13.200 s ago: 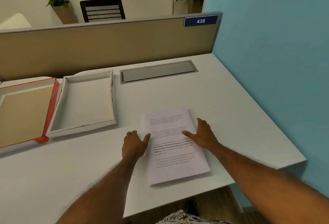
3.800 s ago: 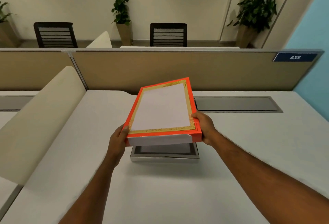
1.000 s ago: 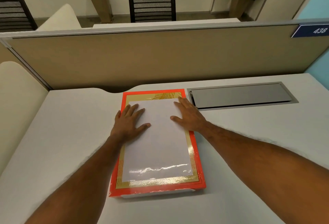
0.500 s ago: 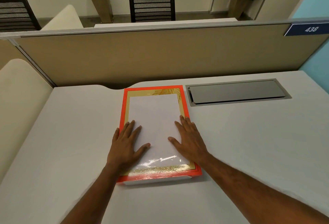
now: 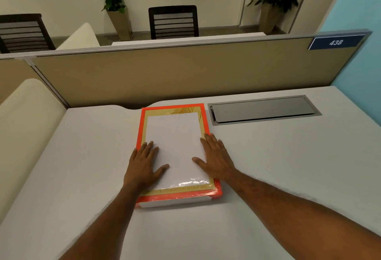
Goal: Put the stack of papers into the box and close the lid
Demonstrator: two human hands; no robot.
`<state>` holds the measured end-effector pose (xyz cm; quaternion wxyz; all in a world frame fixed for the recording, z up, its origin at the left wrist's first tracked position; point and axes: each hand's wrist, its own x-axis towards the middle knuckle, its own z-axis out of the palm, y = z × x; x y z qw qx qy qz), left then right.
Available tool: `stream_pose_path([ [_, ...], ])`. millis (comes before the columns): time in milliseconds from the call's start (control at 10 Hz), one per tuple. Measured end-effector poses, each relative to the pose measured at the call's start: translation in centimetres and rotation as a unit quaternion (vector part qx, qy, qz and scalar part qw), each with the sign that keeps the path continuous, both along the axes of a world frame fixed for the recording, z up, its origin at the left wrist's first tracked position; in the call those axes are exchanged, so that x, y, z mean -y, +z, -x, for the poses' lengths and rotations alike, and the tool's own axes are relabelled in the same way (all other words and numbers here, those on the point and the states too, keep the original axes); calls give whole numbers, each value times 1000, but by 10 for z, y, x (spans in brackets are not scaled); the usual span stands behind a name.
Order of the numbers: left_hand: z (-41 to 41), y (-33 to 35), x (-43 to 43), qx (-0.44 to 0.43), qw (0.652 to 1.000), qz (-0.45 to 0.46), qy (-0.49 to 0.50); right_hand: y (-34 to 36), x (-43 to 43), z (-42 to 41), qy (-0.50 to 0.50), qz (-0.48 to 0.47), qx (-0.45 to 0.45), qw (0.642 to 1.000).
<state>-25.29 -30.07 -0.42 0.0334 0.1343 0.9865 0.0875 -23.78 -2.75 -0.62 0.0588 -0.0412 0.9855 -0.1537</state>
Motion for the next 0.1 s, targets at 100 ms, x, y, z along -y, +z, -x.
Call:
stream_pose_path([
  [100,-4,8,-13,-17,1000,-1,-2,14,-14,-4,4,-34,-13,999],
])
